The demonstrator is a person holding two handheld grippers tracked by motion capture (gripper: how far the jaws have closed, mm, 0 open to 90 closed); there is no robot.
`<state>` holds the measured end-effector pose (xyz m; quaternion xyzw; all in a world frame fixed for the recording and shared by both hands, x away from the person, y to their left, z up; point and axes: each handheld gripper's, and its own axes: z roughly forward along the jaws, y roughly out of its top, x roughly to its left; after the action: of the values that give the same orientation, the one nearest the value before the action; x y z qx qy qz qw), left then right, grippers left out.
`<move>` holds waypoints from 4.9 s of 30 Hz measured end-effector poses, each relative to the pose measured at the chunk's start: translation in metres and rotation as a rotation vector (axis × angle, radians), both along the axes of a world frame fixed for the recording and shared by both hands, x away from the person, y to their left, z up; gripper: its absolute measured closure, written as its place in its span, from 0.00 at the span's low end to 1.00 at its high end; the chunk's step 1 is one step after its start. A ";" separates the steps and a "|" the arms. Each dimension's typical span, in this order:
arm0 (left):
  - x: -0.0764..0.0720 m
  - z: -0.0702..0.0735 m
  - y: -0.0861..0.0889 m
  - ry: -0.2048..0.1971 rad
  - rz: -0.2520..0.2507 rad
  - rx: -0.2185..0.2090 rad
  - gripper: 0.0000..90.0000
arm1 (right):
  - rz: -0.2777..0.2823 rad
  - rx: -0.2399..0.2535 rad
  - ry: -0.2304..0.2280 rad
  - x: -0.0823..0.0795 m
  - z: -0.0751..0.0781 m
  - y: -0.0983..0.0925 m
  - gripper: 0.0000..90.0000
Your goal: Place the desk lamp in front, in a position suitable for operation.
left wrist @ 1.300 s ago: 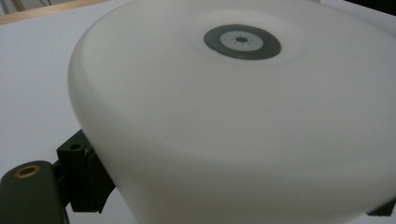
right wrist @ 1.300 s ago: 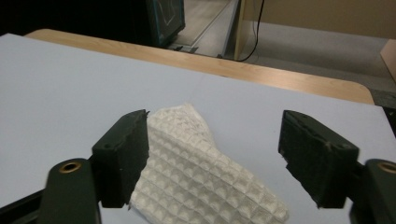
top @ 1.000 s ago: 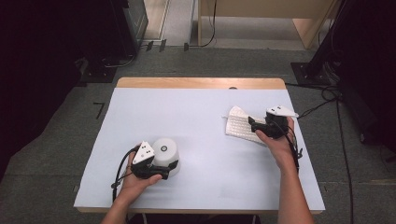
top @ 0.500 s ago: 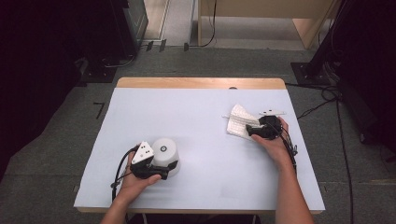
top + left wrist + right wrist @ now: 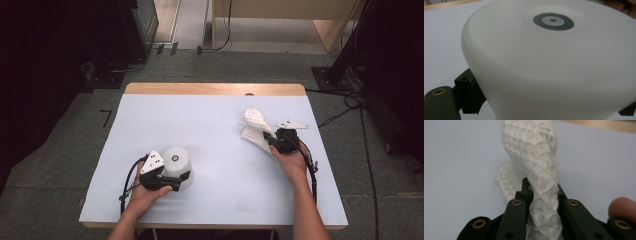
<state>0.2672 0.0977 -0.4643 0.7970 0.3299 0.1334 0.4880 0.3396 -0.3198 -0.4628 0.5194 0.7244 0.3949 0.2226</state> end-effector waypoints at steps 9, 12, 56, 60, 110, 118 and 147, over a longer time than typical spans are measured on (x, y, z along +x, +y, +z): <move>-0.006 0.006 -0.032 -0.036 -0.042 0.088 0.09 | 0.082 0.053 -0.211 -0.075 0.042 0.078 0.87; -0.006 0.009 -0.036 -0.034 -0.049 0.101 0.09 | 0.112 0.051 -0.212 -0.085 0.045 0.097 0.87; -0.009 0.010 -0.062 -0.156 -0.112 0.208 0.10 | 0.221 0.107 -0.167 -0.114 0.044 0.148 0.85; -0.008 0.010 -0.063 -0.157 -0.113 0.203 0.10 | 0.242 0.162 -0.162 -0.116 0.050 0.145 0.85; -0.026 0.015 -0.074 -0.172 -0.203 0.269 0.10 | 0.264 0.272 -0.126 -0.117 0.053 0.151 0.83; -0.018 0.014 -0.072 -0.125 -0.189 0.220 0.10 | 0.323 0.360 -0.052 -0.114 0.055 0.142 0.87; -0.016 0.013 -0.074 -0.106 -0.167 0.203 0.10 | 0.330 0.338 -0.058 -0.114 0.056 0.140 0.88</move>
<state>0.2510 0.0236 -0.4512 0.8589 0.2211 0.1669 0.4308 0.2261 -0.1799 -0.4070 0.4121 0.7164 0.5565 0.0856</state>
